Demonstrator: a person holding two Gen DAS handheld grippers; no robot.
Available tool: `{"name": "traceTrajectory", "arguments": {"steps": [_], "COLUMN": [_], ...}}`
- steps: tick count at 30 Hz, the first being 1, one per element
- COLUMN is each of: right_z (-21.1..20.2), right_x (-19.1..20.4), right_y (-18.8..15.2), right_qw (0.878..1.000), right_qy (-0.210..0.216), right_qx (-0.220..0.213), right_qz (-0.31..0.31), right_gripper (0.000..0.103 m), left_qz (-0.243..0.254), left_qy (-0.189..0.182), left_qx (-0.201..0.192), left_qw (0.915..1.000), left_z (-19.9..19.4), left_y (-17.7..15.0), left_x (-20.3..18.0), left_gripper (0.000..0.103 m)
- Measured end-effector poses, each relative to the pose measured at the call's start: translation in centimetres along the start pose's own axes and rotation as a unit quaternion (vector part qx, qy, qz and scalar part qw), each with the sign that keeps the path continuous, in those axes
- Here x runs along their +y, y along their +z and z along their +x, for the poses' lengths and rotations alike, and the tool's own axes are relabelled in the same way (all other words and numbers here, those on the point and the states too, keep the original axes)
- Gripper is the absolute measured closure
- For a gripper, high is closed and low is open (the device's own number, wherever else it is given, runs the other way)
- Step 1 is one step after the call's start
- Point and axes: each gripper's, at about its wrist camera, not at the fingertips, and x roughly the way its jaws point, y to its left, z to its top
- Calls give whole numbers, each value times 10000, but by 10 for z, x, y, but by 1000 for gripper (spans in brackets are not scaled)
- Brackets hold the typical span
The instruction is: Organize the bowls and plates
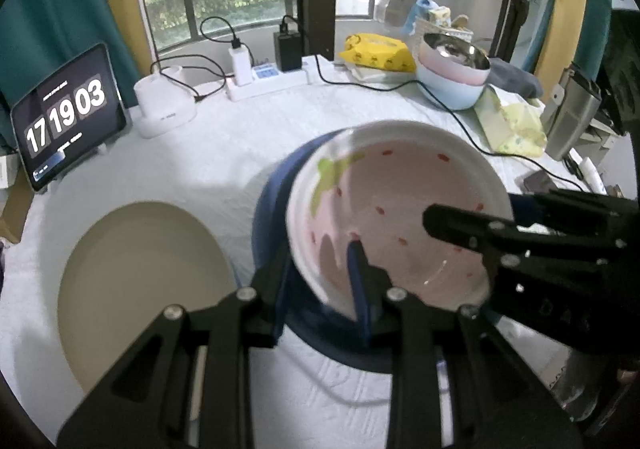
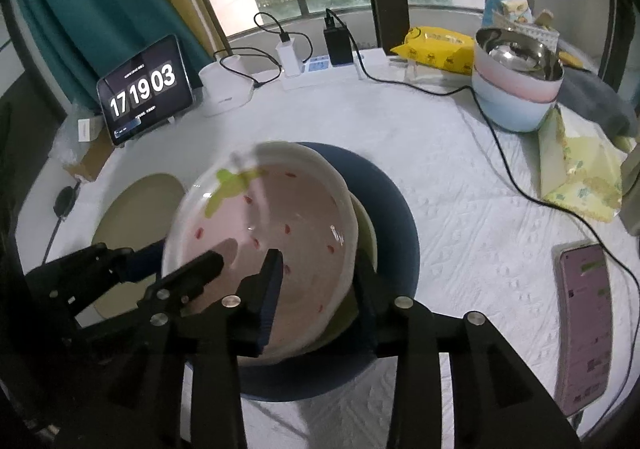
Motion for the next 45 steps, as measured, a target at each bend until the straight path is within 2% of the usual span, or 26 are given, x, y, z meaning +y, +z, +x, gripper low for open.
{"name": "traceTrajectory", "arguments": {"steps": [2, 9, 11, 13, 21, 29, 32, 34, 45], "right_z": [0, -4, -7, -11, -14, -28, -35, -39, -66], "right_x": [2, 7, 9, 9, 8, 10, 12, 13, 24], "right_y": [0, -1, -2, -1, -3, -3, -3, -3, -8], "right_qw": [10000, 9997, 9989, 9988, 9988, 9982, 9977, 9973, 9936], "right_qy": [-23, -190, -391, -401, -412, -461, -494, -503, -604], "right_qx": [-12, -21, -68, -72, -100, -290, -395, -455, -856], "right_qz": [-57, -151, -232, -257, -259, -239, -261, -268, -431], "right_gripper": [61, 60, 54, 53, 53, 53, 53, 53, 53], "left_qz": [-1, 31, 37, 14, -40, -110, -124, -136, -351], "left_qy": [-2, -13, -10, -5, 16, 68, 78, 68, 128], "left_qx": [-4, -36, -74, -74, -212, -530, -642, -721, -1107], "left_qw": [10000, 10000, 10000, 10000, 9998, 9985, 9978, 9973, 9932], "left_z": [-1, -4, -6, -7, -16, -35, -43, -48, -75], "left_y": [-1, -2, -2, -3, -2, -1, -3, -4, -13], "left_x": [0, 1, 1, 1, 5, 11, 12, 12, 20], "left_gripper": [74, 74, 74, 74, 74, 72, 68, 56, 56]}}
